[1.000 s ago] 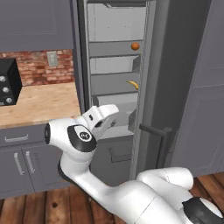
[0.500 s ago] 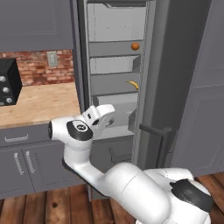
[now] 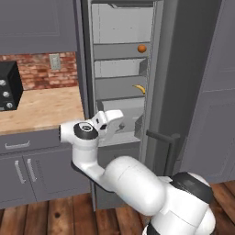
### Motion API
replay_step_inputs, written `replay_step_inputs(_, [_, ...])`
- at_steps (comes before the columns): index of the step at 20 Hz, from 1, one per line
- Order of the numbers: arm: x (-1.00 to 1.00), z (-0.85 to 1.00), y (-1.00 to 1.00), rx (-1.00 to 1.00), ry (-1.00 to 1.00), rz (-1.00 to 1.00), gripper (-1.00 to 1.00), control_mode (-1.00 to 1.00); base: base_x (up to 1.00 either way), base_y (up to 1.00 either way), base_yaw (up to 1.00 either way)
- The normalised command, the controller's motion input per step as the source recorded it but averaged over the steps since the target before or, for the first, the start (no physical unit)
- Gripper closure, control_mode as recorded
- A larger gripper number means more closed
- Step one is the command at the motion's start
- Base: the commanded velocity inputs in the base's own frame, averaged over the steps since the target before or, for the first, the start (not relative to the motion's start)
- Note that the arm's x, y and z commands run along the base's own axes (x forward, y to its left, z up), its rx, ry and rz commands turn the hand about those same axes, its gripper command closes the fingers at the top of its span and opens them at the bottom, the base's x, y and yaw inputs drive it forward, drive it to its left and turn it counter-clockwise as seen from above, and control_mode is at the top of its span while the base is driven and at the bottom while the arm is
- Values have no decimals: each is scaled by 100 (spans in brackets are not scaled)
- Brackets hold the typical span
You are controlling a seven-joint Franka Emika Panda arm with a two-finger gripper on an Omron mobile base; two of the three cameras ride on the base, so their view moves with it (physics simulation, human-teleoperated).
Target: Retrieve the tangerine and banana from the fridge and place them into the bowl on the dining table.
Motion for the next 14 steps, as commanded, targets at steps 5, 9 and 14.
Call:
replay_step_inputs(5, [20, -14, -38, -7, 0, -14, 100, -100, 0, 0, 0])
replay_step_inputs(9, [16, -17, -33, -7, 0, -14, 100, -100, 0, 0, 0])
replay_step_inputs(14, [17, -19, -22, -9, 0, -14, 100, -100, 0, 0, 0])
